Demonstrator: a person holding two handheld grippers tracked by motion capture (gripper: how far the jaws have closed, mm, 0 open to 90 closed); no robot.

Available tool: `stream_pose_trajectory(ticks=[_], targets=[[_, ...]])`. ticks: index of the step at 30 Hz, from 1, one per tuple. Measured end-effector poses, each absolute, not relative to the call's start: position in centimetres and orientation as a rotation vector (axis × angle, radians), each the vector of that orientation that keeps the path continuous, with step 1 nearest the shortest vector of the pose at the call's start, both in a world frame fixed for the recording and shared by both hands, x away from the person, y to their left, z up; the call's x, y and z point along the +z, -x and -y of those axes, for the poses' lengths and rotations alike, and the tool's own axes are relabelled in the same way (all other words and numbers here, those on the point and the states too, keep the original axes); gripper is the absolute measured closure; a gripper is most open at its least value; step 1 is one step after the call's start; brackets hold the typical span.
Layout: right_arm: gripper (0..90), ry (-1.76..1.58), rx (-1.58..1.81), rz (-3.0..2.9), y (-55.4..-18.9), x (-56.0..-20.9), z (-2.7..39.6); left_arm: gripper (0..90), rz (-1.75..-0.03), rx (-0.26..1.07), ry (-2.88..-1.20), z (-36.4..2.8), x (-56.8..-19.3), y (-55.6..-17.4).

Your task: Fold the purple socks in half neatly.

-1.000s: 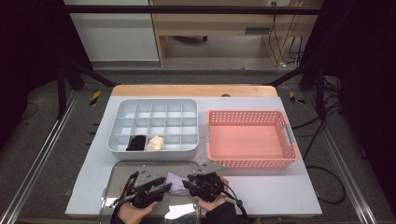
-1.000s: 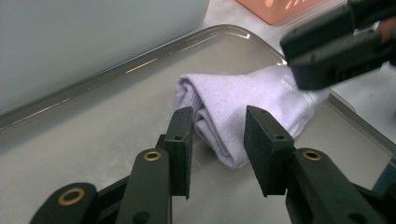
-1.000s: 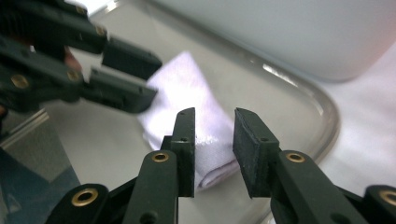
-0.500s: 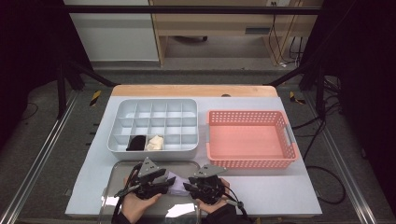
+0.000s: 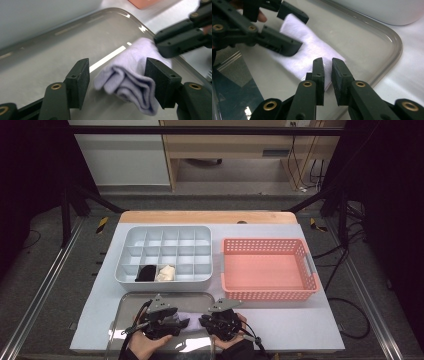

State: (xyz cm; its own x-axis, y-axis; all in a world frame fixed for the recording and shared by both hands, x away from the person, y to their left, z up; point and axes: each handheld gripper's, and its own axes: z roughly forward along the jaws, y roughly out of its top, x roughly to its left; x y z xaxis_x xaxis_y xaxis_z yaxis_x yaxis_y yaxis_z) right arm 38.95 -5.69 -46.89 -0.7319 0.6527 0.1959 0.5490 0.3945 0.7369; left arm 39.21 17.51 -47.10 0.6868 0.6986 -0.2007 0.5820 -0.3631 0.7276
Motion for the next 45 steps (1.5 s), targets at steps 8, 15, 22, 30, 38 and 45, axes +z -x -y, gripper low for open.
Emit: stream_pose_trajectory(ticks=[8, 15, 22, 30, 38, 45], targets=[[80.7, -1.09, 1.256, -2.517, -38.9, -47.1, 5.8, 42.0, -0.974, 0.104, -2.085, -16.9, -47.3, -38.5], [80.0, -1.086, 1.257, -2.522, -38.8, -47.1, 5.9, 56.7, -0.997, 0.08, -2.068, -17.0, -47.0, -38.1], [79.4, -1.08, 1.271, -2.522, -38.7, -46.9, 6.1, 68.3, -0.977, 0.078, -2.003, -17.4, -46.3, -37.7], [76.8, -1.058, 1.329, -2.488, -38.7, -46.0, 6.4, 69.0, -0.929, 0.102, -1.955, -17.6, -44.7, -37.3], [75.5, -1.081, 1.353, -2.412, -38.8, -44.8, 8.4, 68.8, -0.924, 0.174, -1.953, -18.2, -43.5, -37.5], [72.5, -1.128, 1.254, -2.349, -39.0, -44.8, 11.2, 68.7, -0.93, 0.227, -1.946, -19.3, -42.2, -37.9]])
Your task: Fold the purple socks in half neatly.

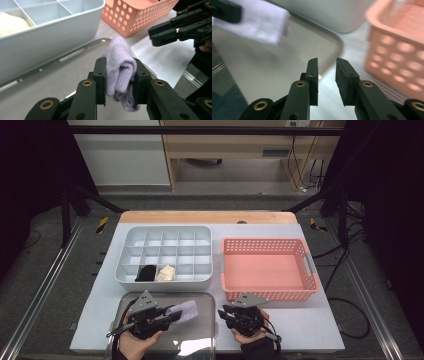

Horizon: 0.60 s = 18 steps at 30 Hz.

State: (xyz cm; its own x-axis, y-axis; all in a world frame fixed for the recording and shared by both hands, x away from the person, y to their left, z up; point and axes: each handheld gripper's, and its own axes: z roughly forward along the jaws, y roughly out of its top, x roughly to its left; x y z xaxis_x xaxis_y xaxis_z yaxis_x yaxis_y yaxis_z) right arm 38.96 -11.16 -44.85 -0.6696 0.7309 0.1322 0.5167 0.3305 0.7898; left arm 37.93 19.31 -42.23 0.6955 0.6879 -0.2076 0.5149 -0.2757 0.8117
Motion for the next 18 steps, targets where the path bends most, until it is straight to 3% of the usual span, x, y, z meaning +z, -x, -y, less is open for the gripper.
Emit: stream_pose_trajectory(ticks=[18], targets=[[66.6, -1.261, 1.127, -2.212, -38.6, -45.2, 17.6, 68.5, -0.939, 0.315, -1.901, -20.6, -38.7, -39.8]])
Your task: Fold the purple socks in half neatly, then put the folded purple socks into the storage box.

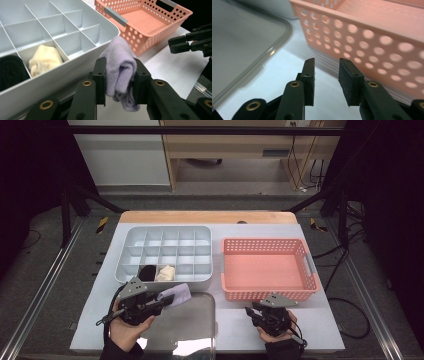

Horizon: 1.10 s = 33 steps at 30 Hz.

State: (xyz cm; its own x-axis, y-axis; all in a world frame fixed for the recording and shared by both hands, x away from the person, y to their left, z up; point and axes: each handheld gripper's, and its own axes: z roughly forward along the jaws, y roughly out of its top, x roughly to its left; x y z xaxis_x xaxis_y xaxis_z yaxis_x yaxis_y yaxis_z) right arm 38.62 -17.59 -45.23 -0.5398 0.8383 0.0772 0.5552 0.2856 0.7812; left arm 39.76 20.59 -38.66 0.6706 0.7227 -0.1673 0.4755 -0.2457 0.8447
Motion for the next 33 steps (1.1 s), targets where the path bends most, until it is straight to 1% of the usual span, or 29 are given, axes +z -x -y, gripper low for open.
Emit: stream_pose_trajectory(ticks=[8, 22, 33], targets=[[63.8, -1.285, 1.091, -2.188, -38.7, -45.3, 18.5, 68.6, -0.951, 0.333, -1.895, -20.7, -37.4, -40.9], [62.3, -1.292, 1.082, -2.173, -38.3, -45.3, 19.4, 68.5, -0.965, 0.381, -1.93, -19.6, -35.6, -43.6], [62.3, -1.287, 1.081, -2.183, -38.2, -45.4, 19.3, 68.6, -1.015, 0.4, -1.934, -19.3, -35.5, -46.2]])
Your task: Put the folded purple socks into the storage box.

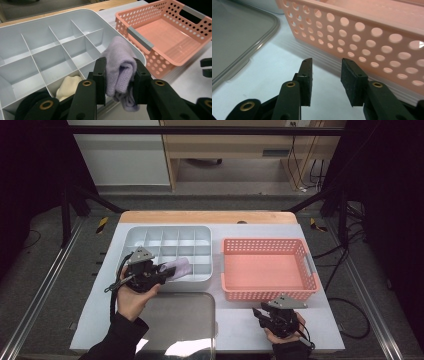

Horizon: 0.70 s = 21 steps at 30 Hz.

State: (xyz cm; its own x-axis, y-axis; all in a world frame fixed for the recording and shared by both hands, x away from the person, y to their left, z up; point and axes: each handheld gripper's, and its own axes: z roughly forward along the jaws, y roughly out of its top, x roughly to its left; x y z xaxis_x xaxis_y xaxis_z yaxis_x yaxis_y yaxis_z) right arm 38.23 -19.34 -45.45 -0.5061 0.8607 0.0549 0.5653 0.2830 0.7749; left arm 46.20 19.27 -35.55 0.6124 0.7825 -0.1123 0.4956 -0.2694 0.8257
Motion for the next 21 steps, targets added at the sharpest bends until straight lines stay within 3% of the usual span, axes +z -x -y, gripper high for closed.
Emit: stream_pose_trajectory(ticks=[21], targets=[[62.6, -1.298, 1.091, -2.198, -38.5, -45.6, 19.4, 68.9, -1.116, 0.394, -2.078, -17.8, -38.4, -50.5]])
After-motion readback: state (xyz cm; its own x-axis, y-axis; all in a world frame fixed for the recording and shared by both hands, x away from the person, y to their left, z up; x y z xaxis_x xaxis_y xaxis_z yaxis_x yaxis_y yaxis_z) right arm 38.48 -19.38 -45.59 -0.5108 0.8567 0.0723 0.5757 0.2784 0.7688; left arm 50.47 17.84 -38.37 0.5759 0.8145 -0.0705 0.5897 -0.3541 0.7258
